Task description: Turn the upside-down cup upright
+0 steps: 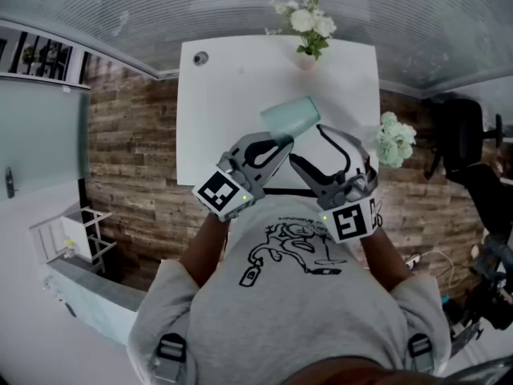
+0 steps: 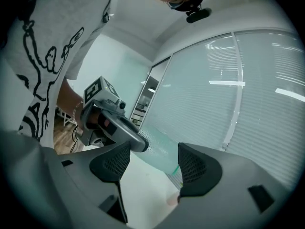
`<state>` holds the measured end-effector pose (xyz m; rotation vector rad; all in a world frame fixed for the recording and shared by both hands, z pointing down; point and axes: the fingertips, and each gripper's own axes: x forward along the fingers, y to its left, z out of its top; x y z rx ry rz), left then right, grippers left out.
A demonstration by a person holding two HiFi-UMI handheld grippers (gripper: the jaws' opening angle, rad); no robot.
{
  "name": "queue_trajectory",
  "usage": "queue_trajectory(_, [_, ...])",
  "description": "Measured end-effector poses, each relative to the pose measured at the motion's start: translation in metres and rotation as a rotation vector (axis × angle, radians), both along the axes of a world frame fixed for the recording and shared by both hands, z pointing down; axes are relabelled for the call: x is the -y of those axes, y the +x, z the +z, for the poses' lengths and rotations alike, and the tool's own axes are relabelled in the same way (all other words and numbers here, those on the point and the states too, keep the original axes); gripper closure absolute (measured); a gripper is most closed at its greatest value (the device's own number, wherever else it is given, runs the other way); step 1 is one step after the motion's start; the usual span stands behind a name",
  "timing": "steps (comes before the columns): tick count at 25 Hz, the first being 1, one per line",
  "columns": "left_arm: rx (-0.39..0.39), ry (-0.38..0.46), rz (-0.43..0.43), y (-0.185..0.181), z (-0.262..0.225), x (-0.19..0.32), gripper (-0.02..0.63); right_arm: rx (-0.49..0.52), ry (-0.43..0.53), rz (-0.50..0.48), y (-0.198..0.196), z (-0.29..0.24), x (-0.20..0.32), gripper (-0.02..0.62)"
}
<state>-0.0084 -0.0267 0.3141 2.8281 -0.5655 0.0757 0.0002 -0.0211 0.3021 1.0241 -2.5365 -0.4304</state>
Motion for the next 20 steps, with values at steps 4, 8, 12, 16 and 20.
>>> queue_trajectory(4, [0.002, -0.001, -0.002, -0.002, 0.000, 0.000, 0.592, -0.087, 0.038, -0.025, -0.003, 0.003, -0.001, 0.275])
queue_trajectory(8, [0.003, 0.004, -0.001, -0.002, -0.001, 0.000, 0.592, -0.215, 0.092, -0.045, -0.002, 0.009, -0.001, 0.274])
queue_trajectory(12, [0.008, 0.004, 0.000, -0.005, 0.000, -0.002, 0.592, -0.366, 0.155, -0.060, -0.003, 0.017, -0.001, 0.275])
queue_trajectory(16, [0.014, 0.003, 0.003, -0.004, 0.001, -0.004, 0.593, -0.463, 0.185, -0.040, -0.003, 0.024, 0.004, 0.273])
queue_trajectory(20, [0.017, -0.001, 0.011, -0.002, 0.002, -0.005, 0.592, -0.544, 0.214, -0.016, 0.000, 0.031, 0.008, 0.273])
